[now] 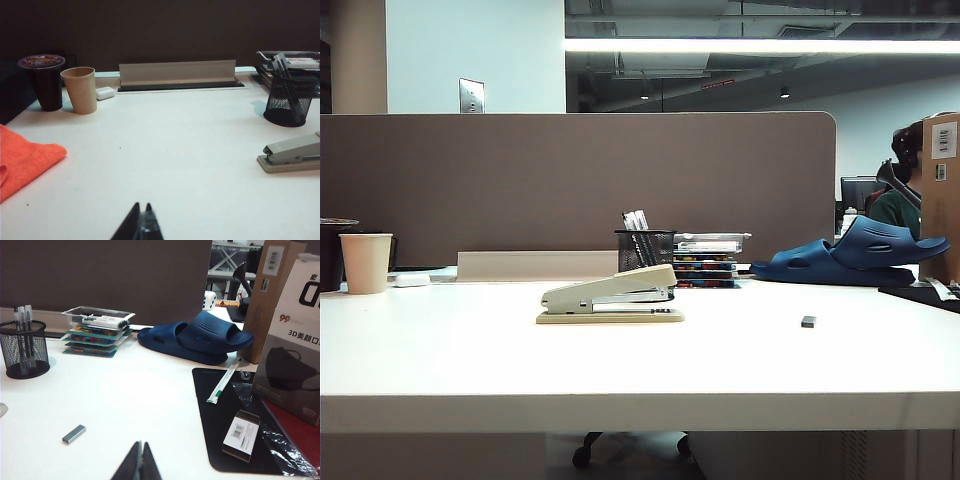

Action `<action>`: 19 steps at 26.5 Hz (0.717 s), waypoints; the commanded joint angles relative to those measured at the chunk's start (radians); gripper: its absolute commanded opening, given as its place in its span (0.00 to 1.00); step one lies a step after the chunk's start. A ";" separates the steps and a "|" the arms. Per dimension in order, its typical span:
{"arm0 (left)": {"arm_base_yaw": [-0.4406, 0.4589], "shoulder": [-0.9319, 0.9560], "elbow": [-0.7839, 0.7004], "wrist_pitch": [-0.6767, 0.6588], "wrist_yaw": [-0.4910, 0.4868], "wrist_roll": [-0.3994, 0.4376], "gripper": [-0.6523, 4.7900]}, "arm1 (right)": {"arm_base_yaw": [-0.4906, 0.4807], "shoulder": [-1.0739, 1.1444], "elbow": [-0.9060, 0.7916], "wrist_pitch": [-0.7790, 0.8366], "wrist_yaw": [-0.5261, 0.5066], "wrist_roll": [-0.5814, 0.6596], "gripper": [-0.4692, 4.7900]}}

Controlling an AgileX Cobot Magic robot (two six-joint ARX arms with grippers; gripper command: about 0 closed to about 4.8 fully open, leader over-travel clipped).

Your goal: Press the stapler down.

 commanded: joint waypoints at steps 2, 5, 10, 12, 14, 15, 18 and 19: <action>0.002 0.000 0.003 0.052 -0.003 0.001 0.11 | 0.002 -0.011 -0.006 0.033 0.005 0.000 0.07; 0.002 0.000 0.003 0.051 -0.003 0.001 0.11 | 0.002 -0.012 -0.008 0.024 0.004 0.000 0.07; 0.002 0.000 0.003 0.040 0.001 -0.007 0.11 | 0.002 -0.012 -0.008 0.023 0.004 -0.006 0.07; 0.002 0.000 0.003 0.031 0.001 -0.007 0.11 | 0.002 -0.012 -0.008 0.010 0.004 -0.007 0.07; 0.002 0.000 0.003 0.026 0.000 -0.006 0.11 | 0.002 -0.012 -0.008 -0.008 0.004 -0.007 0.07; 0.002 0.000 0.003 0.027 0.001 -0.007 0.11 | 0.002 -0.012 -0.008 -0.019 0.004 -0.006 0.07; 0.002 0.000 0.003 0.027 0.001 -0.007 0.11 | 0.002 -0.012 -0.008 -0.034 0.004 -0.006 0.07; 0.002 0.000 0.003 0.027 0.001 -0.007 0.11 | 0.002 -0.012 -0.008 -0.034 0.004 -0.006 0.07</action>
